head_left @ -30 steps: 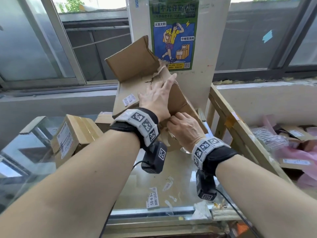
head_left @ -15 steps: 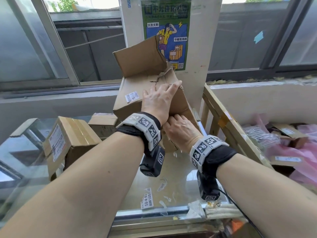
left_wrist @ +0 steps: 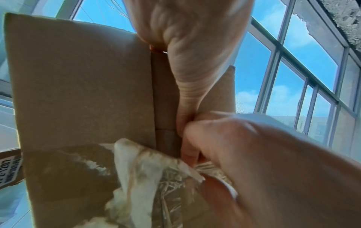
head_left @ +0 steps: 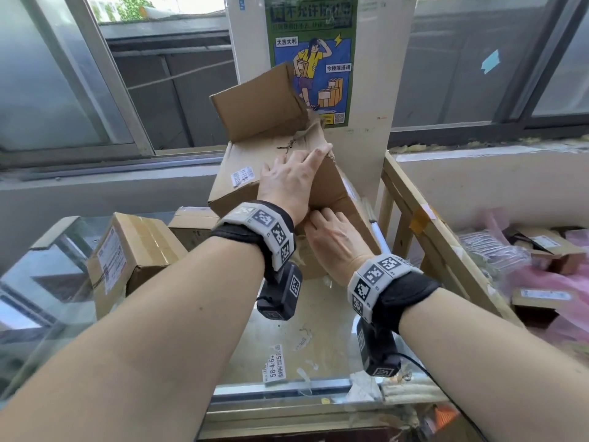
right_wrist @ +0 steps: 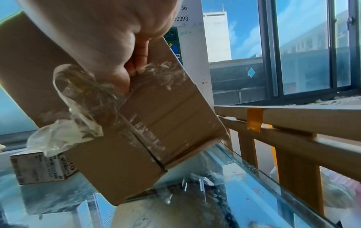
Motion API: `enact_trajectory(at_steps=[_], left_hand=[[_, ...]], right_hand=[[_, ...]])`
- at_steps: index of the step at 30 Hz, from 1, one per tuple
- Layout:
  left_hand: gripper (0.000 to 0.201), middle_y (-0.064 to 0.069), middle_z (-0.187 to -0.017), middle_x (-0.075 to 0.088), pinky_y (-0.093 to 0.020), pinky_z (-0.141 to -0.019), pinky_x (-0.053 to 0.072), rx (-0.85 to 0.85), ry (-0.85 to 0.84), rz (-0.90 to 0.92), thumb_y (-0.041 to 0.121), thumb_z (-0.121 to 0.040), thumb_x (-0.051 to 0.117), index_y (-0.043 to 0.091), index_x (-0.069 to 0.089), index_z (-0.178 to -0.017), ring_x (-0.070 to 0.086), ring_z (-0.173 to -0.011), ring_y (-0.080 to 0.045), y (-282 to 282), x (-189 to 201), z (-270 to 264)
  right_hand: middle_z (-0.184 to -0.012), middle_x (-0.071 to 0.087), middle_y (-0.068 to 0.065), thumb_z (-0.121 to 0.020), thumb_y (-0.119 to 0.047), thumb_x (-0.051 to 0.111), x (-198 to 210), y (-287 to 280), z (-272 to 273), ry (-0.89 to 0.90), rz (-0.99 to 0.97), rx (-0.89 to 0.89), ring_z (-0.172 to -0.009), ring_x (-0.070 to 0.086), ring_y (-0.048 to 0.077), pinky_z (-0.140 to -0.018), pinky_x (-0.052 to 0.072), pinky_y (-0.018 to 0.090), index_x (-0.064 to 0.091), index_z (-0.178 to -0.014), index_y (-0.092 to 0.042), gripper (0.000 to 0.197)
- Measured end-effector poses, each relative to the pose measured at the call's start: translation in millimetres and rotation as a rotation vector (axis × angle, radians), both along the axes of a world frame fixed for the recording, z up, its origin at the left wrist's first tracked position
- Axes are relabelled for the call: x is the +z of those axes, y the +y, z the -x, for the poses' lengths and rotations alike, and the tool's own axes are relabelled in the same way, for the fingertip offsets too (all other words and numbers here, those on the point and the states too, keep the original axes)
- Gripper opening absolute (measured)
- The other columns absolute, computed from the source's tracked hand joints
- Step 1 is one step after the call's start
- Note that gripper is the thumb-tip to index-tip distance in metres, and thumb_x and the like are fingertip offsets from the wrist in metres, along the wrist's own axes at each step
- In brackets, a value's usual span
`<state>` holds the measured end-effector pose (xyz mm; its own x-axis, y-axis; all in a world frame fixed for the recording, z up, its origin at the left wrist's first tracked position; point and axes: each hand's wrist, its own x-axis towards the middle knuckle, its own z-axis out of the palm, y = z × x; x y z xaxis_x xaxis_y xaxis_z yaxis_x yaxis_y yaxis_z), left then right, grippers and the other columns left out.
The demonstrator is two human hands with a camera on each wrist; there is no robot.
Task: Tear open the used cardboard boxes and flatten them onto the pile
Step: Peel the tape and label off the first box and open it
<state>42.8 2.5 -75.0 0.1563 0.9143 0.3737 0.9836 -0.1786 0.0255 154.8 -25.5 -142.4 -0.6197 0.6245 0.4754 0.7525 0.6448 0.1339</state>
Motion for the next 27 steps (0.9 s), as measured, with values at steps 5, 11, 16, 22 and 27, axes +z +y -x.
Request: enact_trajectory(at_steps=[5,11,16,22,27], left_hand=[[0.094,0.004,-0.143,0.041,-0.047,-0.099,0.039,0.0,-0.026,-0.005,0.003,-0.077,0.063,0.045,0.011,-0.143,0.046,-0.118,-0.029,1.3,-0.6,4.7],[0.099,0.005,-0.143,0.041,-0.047,-0.099,0.039,-0.017,-0.028,0.004,0.009,-0.073,0.071,0.045,0.011,-0.144,0.047,-0.117,-0.028,2.5,-1.0,9.7],[0.097,0.006,-0.144,0.04,-0.047,-0.1,0.039,-0.031,-0.022,-0.014,0.007,-0.074,0.067,0.045,0.012,-0.144,0.045,-0.119,-0.027,1.2,-1.7,10.8],[0.094,0.007,-0.142,0.042,-0.046,-0.1,0.038,-0.04,-0.004,-0.021,0.008,-0.075,0.067,0.046,0.013,-0.143,0.045,-0.119,-0.026,0.1,-2.3,8.4],[0.09,0.006,-0.141,0.044,-0.042,-0.099,0.038,-0.051,0.013,-0.03,0.009,-0.077,0.065,0.044,0.016,-0.143,0.044,-0.121,-0.025,0.7,-3.5,8.0]], right_hand=[[-0.059,0.058,0.007,-0.078,-0.009,0.025,3.7,3.7,-0.6,-0.11,-0.078,-0.005,-0.052,0.053,0.024,-0.064,0.051,0.034,0.066,-0.066,-0.008,0.043],[-0.058,0.058,0.008,-0.079,-0.011,0.028,4.9,4.7,3.0,-0.222,-0.027,-0.084,-0.049,0.052,0.024,-0.052,0.043,0.032,0.062,-0.065,-0.01,0.037],[-0.065,0.061,0.012,-0.077,-0.006,0.027,14.8,0.5,8.6,-0.207,0.065,-0.122,-0.055,0.055,0.027,-0.058,0.044,0.034,0.064,-0.071,-0.006,0.037],[-0.112,0.056,0.021,-0.073,-0.005,0.005,24.5,-12.6,7.0,-0.264,0.106,-0.145,-0.099,0.052,0.033,-0.092,0.034,0.041,0.05,-0.117,0.001,0.064],[-0.119,0.053,0.02,-0.095,-0.004,0.027,28.9,-13.2,8.8,-0.294,0.195,-0.188,-0.106,0.051,0.033,-0.092,0.037,0.04,0.046,-0.124,0.001,0.035]])
